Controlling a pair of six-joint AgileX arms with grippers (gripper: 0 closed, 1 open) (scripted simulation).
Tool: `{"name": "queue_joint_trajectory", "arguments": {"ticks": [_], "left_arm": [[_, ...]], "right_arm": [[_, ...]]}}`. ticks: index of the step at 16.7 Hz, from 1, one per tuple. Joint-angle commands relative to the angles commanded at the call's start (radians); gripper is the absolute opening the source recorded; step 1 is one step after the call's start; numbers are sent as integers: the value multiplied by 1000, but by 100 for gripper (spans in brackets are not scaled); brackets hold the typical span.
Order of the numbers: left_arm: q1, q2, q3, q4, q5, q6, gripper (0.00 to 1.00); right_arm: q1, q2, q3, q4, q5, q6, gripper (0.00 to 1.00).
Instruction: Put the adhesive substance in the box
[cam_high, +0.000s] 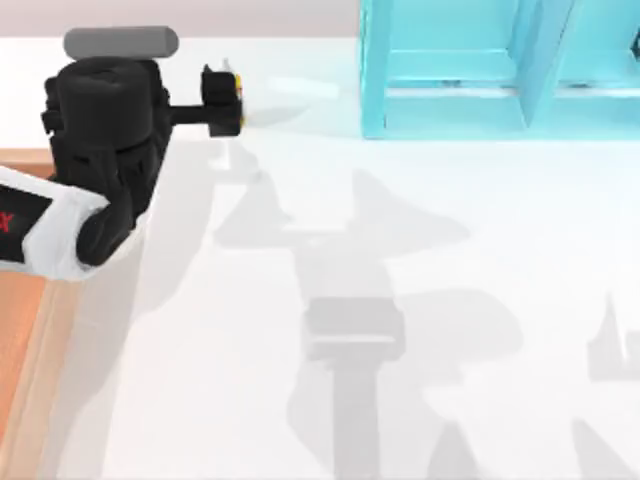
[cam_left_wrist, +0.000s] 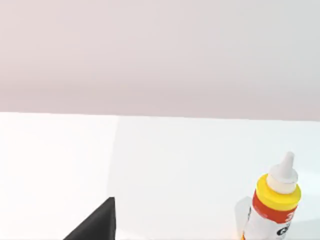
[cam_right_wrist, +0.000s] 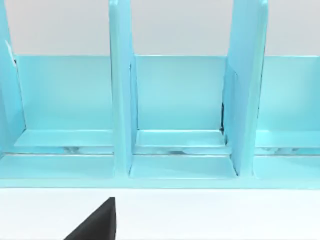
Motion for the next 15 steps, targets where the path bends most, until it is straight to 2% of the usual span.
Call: {"name": "queue_joint_trajectory", "arguments": {"ticks": [7,15], "left_arm": [[-74,370,168,145,-54,-24,100],[-74,408,181,158,-61,-28,100]], "right_arm": [[0,0,0,0,0,0,100],[0,0,0,0,0,0,100]]}}
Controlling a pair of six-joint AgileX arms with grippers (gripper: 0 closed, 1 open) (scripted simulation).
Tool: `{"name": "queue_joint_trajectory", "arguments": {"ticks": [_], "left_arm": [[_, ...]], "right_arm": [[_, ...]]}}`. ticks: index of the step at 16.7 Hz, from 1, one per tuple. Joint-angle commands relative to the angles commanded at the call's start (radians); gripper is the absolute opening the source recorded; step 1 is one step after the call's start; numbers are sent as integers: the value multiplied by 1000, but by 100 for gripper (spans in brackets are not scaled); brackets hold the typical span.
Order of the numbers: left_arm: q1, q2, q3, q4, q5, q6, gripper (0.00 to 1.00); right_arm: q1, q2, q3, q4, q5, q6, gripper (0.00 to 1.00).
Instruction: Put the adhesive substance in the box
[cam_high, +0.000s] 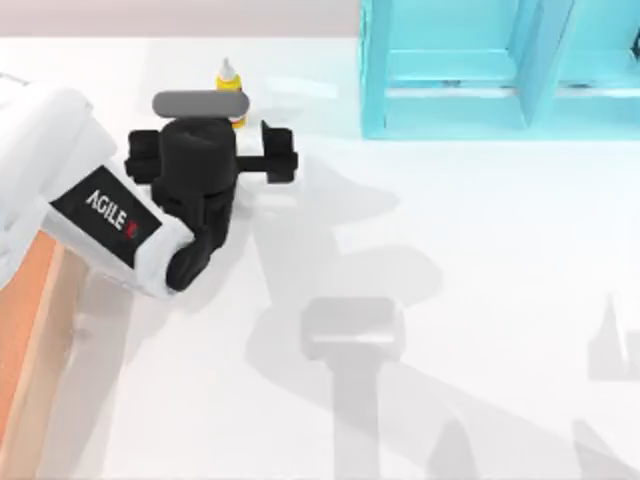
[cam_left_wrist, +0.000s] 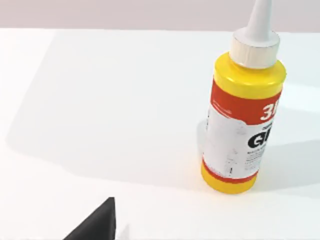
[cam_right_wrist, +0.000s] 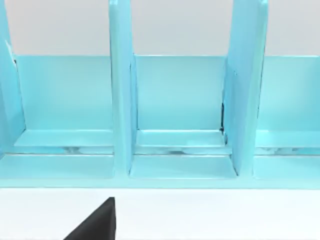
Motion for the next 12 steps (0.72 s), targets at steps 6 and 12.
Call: {"name": "queue_joint_trajectory", "arguments": {"ticks": [6,12], "left_arm": [[19,105,162,-52,23,6,100],[60,277,451,-161,64,19,100]], "right_arm": [[0,0,0,0,0,0,100],[0,0,0,0,0,0,100]]}}
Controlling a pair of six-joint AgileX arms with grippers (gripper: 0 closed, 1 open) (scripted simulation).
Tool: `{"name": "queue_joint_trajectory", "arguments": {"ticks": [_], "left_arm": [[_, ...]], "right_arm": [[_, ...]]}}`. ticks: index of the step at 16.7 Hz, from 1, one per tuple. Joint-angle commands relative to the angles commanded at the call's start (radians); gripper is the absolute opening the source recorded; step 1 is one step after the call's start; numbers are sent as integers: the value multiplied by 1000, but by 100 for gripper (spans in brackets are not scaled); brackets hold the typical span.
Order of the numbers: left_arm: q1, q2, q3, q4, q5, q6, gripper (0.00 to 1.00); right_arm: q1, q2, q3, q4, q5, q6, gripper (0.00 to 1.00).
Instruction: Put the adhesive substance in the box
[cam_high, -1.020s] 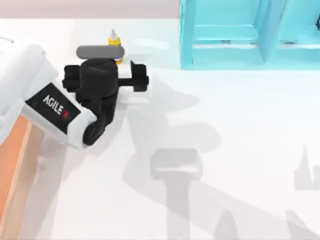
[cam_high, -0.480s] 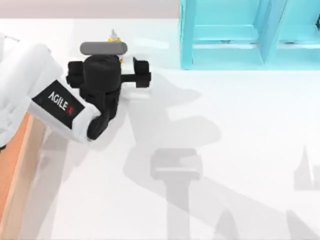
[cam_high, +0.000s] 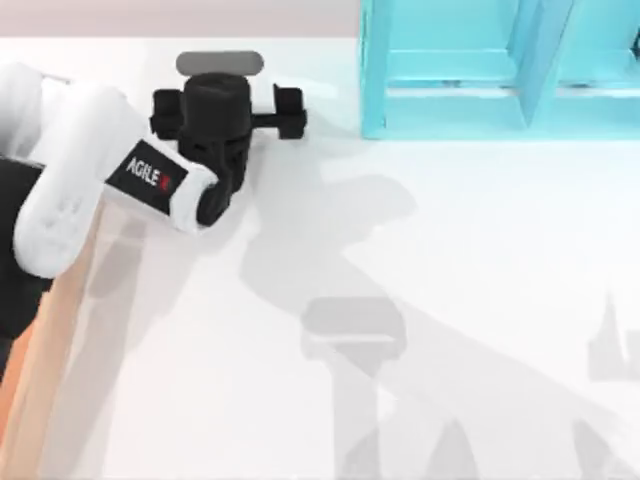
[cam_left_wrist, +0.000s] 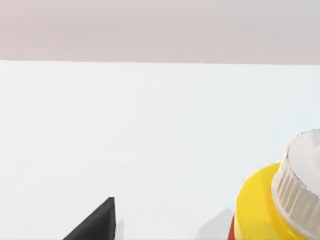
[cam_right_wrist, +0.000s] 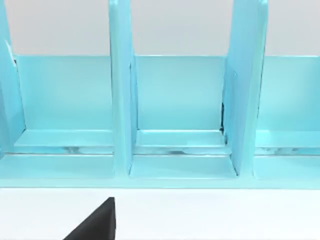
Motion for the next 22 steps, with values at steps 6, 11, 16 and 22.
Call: {"name": "queue_joint_trajectory", "arguments": {"ticks": [6,11,16,22], "left_arm": [[8,27,44,-19,8,2,100],[8,27,44,-19,8,2,62],[8,27,44,-19,8,2,25],[8,27,44,-19,8,2,0]], "right_arm": [[0,0,0,0,0,0,100],[0,0,0,0,0,0,100],[0,0,0,0,0,0,100],[0,0,0,0,0,0,100]]}}
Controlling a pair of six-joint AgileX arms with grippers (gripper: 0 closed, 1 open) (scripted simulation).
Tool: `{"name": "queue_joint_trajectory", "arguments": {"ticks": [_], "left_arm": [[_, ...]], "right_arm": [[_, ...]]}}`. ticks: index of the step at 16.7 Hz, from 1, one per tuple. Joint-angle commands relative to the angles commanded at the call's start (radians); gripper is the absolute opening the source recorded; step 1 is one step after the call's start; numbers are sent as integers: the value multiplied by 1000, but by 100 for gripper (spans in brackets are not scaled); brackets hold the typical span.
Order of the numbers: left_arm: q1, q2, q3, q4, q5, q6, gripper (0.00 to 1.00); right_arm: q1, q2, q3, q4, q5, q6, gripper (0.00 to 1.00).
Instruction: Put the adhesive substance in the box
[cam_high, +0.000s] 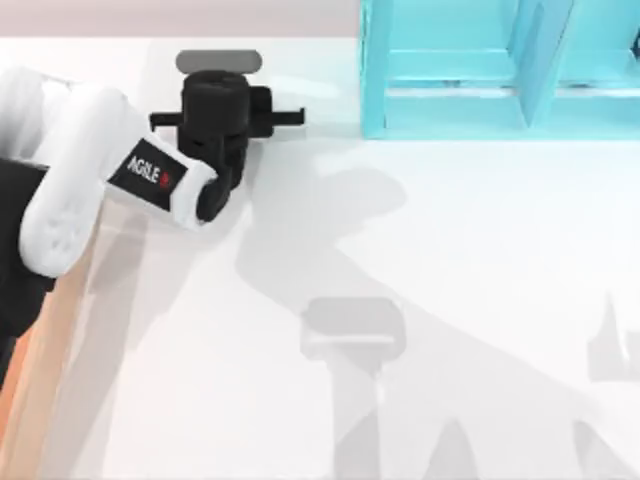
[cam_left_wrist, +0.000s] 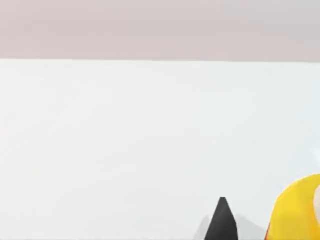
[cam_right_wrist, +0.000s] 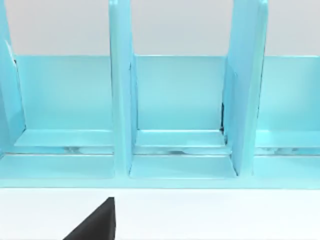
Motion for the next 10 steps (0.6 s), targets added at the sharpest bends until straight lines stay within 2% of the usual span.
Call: {"name": "queue_joint_trajectory", "arguments": {"ticks": [7,10], "left_arm": [[-3,-4,-1,-3,0,1,0],[-3,-67,-1,-67,0,3,0]], "right_arm": [[0,0,0,0,0,0,100],[0,0,0,0,0,0,100]]}}
